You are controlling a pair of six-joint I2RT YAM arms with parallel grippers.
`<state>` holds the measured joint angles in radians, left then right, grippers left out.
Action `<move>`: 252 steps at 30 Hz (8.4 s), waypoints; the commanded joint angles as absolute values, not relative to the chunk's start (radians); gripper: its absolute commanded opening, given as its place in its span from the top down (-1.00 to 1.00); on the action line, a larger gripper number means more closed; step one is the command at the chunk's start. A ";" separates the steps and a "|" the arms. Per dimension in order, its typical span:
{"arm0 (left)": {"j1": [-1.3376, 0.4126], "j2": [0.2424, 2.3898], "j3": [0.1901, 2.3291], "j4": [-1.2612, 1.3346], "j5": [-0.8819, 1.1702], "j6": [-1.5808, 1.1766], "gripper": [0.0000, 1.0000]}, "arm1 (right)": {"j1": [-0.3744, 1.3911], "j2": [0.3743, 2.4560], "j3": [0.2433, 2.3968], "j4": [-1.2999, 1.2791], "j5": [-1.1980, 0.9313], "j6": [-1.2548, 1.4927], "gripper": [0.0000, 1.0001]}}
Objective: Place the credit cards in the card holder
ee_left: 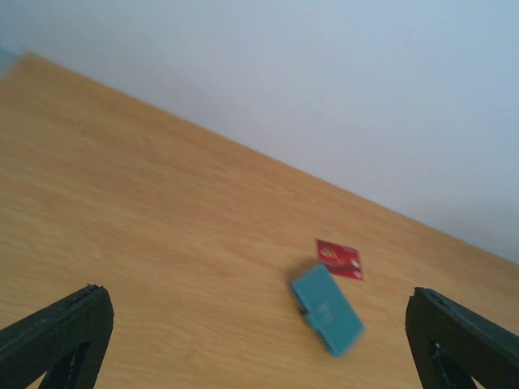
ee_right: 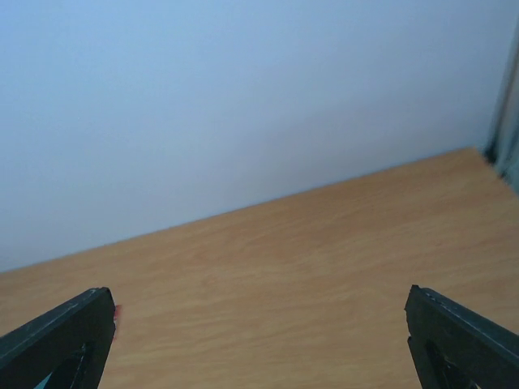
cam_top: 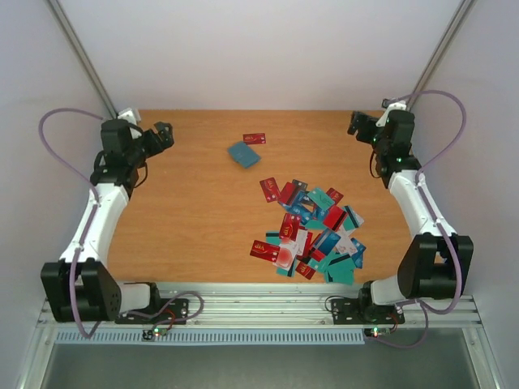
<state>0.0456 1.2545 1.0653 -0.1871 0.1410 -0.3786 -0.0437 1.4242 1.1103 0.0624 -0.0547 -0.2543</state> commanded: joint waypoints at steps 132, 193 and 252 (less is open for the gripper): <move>-0.307 1.071 1.265 -0.524 0.987 -0.807 0.99 | 0.541 1.588 1.378 0.418 -1.398 0.827 0.91; -0.582 1.533 1.286 -1.163 -0.343 -0.448 0.99 | 0.533 1.645 1.739 -1.267 -0.037 -0.110 -0.76; -0.322 1.668 0.933 -0.775 0.405 -0.388 -0.40 | 0.535 1.678 1.554 -1.194 -0.301 -0.043 -0.71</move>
